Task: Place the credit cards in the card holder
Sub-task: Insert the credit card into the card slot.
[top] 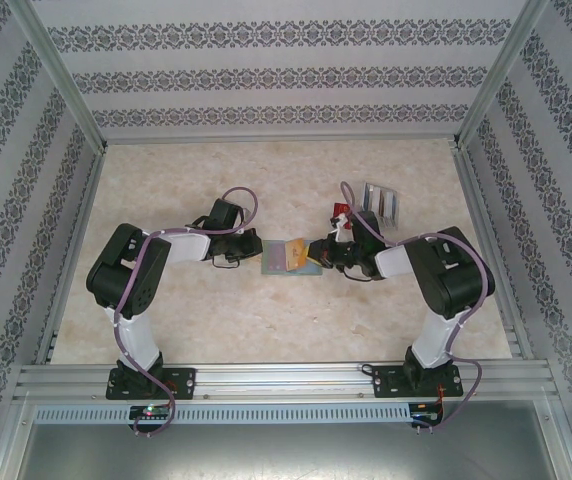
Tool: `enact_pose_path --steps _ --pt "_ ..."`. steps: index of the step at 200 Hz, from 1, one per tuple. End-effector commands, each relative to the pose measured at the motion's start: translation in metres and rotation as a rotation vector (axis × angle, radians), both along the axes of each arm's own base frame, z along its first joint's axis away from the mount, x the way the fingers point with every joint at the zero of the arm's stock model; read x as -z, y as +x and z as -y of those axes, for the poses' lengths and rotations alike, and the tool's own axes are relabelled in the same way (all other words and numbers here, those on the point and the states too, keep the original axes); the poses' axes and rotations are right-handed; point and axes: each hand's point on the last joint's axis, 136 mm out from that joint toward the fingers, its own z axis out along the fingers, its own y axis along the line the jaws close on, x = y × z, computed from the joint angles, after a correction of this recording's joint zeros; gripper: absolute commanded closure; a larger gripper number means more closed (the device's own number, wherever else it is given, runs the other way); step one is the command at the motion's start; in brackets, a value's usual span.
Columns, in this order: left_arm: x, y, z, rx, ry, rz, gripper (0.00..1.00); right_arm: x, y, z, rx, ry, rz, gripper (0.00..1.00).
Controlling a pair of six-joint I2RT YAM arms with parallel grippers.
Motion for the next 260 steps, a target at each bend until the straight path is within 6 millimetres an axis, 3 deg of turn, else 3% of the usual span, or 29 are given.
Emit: enact_pose_path --steps 1,117,217,260 --pt "0.029 -0.019 0.007 0.042 0.033 -0.085 0.92 0.002 -0.001 -0.006 -0.018 0.022 0.001 1.0" --pt "0.03 -0.019 0.006 0.041 0.038 -0.086 0.93 0.01 0.005 0.0 0.003 -0.009 0.006 1.0" --pt "0.032 -0.02 0.006 0.033 0.031 -0.095 0.94 0.007 0.0 -0.02 0.014 -0.012 0.013 1.0" --pt "0.032 -0.02 0.008 0.035 0.023 -0.097 1.0 0.006 0.001 -0.03 0.046 -0.037 0.019 1.0"
